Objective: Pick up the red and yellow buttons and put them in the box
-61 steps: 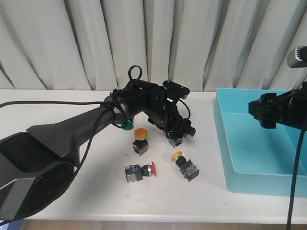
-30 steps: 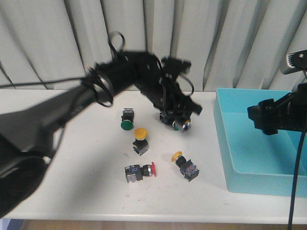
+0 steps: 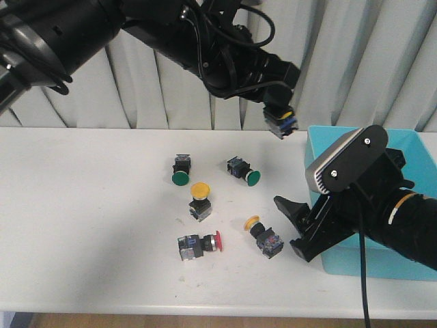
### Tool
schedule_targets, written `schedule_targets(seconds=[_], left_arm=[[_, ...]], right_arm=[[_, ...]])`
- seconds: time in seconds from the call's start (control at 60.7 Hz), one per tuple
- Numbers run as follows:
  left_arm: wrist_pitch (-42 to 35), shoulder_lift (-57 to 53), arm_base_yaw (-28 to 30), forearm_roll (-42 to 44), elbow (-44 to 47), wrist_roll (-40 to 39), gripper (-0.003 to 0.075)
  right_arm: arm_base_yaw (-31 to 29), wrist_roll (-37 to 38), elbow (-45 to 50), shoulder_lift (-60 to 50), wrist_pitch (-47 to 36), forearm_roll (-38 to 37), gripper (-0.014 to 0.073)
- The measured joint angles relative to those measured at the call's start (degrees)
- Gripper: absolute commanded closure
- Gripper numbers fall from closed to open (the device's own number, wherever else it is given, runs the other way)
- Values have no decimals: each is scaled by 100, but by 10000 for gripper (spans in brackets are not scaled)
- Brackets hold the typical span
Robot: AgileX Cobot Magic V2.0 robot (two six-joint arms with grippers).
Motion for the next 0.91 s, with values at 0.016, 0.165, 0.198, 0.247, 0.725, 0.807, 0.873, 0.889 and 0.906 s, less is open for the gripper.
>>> schedule_targets(seconds=[0.016,0.165,0.198,0.247,0.725,0.807,0.873,0.889,0.906], left_arm=[[0,-14,-14,-61,0,0,728],[23,-120,-115,-243,83,0,728],[38,-156,-135,-277,167,0,728],[44,-187,-155,-335,324,0,728],[146,-187,-185,-1429,807,133,726],[146,-187,-185,-1485,807,133,724],[185,-187,-185,-1518,807,134,722],[193,-187,-185,-1523,807,134,722],[209,-187,-185,-1526,807,134,721]], right_arm=[[12,1,12,0,-41,8,4],[43,-8,52,-92,-273,112,4],[43,-13,59,-147,-297,117,4],[43,-13,59,-241,-330,129,4],[43,-13,59,-370,-513,286,157],[43,-13,59,-370,-543,306,284],[43,-13,59,-370,-584,325,400],[43,-13,59,-370,-593,332,426],[43,-13,59,-370,-594,330,452]])
